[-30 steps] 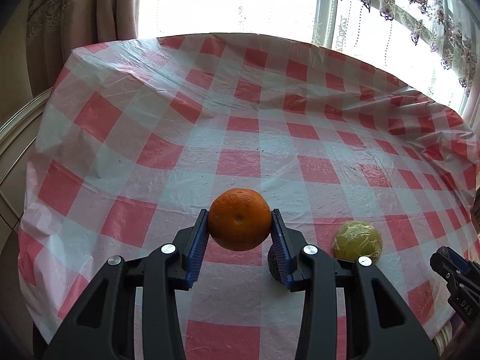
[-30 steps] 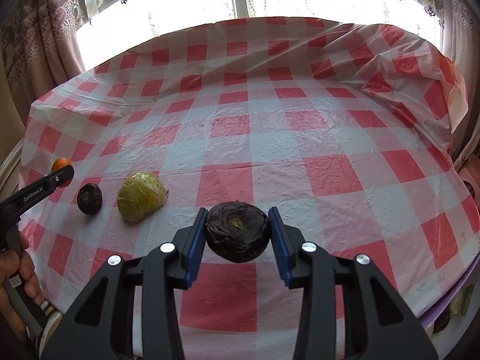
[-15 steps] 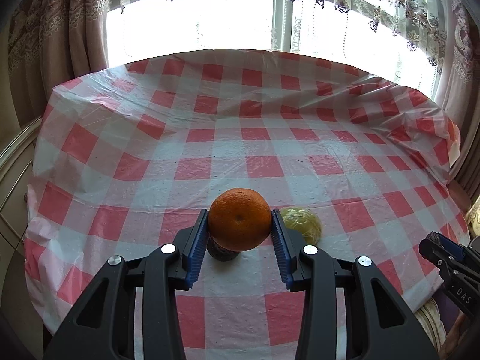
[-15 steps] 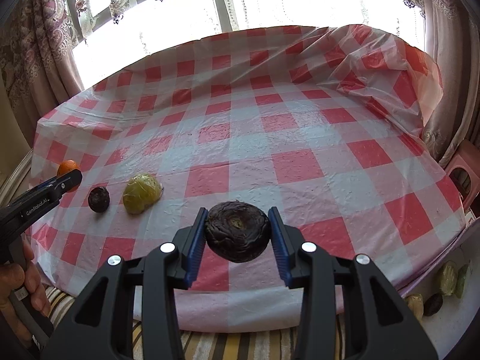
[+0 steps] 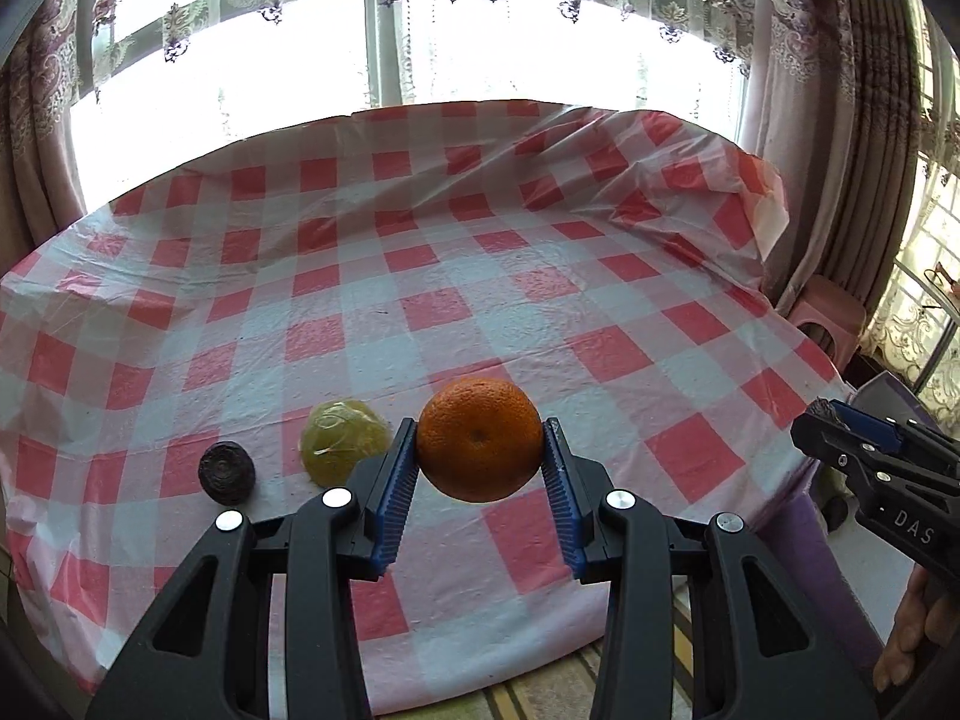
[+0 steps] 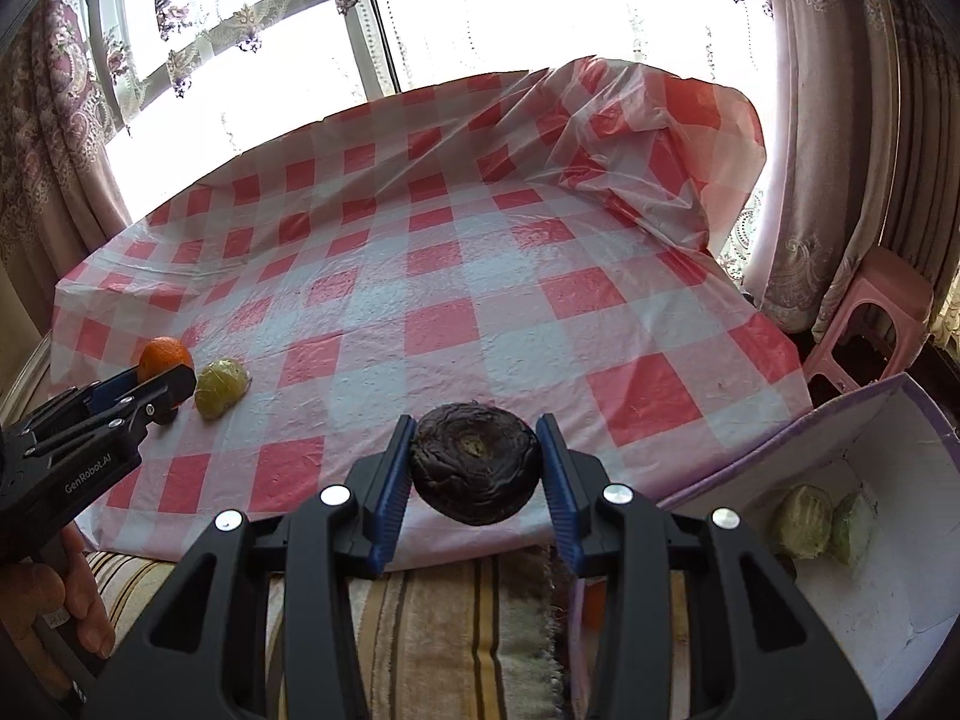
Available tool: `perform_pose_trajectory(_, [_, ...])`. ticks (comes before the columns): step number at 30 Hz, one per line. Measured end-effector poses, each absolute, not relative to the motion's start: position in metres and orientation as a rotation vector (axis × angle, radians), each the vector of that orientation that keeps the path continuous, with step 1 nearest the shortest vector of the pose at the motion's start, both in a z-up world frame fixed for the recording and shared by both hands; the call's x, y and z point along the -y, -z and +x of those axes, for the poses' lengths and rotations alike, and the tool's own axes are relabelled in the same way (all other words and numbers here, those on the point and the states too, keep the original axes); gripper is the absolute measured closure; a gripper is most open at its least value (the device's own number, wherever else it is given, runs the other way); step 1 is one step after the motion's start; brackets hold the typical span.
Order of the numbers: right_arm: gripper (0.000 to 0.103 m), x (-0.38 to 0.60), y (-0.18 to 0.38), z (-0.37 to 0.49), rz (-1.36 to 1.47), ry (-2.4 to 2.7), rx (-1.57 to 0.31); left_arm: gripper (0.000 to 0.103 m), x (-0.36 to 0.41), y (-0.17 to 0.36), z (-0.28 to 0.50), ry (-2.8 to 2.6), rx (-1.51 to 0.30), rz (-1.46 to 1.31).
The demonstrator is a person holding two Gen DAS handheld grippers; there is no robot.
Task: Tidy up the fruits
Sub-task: 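Lift the orange and beet and carry both toward the white box, then lower the orange and beet into the box and open both grippers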
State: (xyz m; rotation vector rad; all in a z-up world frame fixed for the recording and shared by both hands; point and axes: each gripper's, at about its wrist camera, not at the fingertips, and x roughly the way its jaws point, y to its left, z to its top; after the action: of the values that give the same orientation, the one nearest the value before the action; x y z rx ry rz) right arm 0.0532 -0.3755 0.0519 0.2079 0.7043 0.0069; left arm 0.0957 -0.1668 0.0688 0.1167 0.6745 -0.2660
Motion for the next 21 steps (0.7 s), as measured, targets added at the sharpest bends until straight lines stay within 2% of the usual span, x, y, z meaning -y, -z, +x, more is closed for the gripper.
perform_pose_trajectory(21, [0.062, 0.532, -0.019, -0.014, 0.283, 0.320, -0.783, 0.064, 0.333, -0.041, 0.029, 0.638, -0.702, 0.386])
